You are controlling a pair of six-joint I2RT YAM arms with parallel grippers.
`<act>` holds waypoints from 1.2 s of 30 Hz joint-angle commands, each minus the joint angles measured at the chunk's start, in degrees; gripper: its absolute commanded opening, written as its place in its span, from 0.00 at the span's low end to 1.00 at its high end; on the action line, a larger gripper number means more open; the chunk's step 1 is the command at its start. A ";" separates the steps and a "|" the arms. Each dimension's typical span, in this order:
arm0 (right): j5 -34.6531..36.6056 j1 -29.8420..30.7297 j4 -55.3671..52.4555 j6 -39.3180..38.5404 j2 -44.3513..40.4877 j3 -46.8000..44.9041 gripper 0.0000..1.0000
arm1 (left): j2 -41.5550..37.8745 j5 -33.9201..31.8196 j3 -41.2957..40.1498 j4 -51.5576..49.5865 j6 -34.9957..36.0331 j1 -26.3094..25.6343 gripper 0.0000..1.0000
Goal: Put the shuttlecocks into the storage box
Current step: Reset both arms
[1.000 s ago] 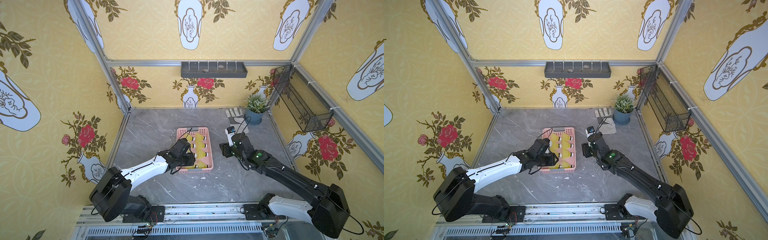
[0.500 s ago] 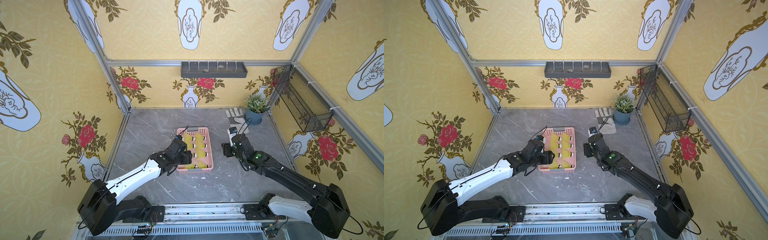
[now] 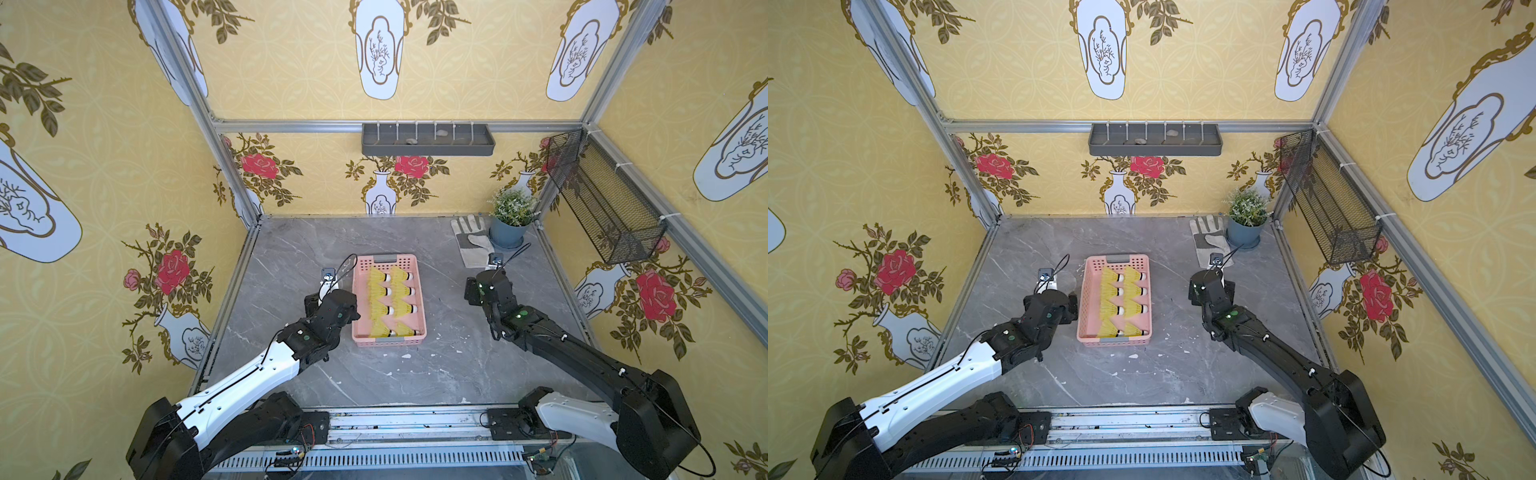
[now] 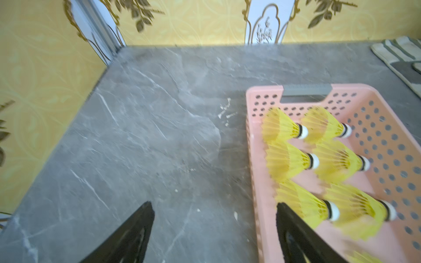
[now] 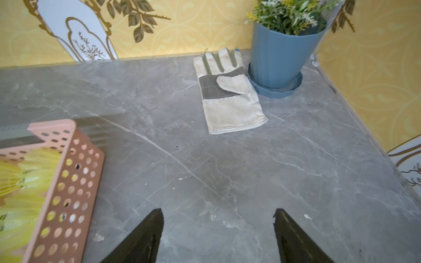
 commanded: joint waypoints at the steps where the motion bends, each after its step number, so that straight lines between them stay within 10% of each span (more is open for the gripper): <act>1: 2.56 -2.25 6.77 -0.37 0.07 -0.97 0.80 | -2.59 -6.55 -2.87 10.36 9.00 1.47 0.87; 18: 0.28 -19.19 19.38 -0.30 6.30 -7.20 0.86 | 0.68 -5.52 -15.06 39.12 25.56 15.52 1.00; 36: -26.70 -39.28 31.90 -7.28 9.15 -10.93 0.98 | 10.55 19.76 -12.68 39.47 26.60 33.94 1.00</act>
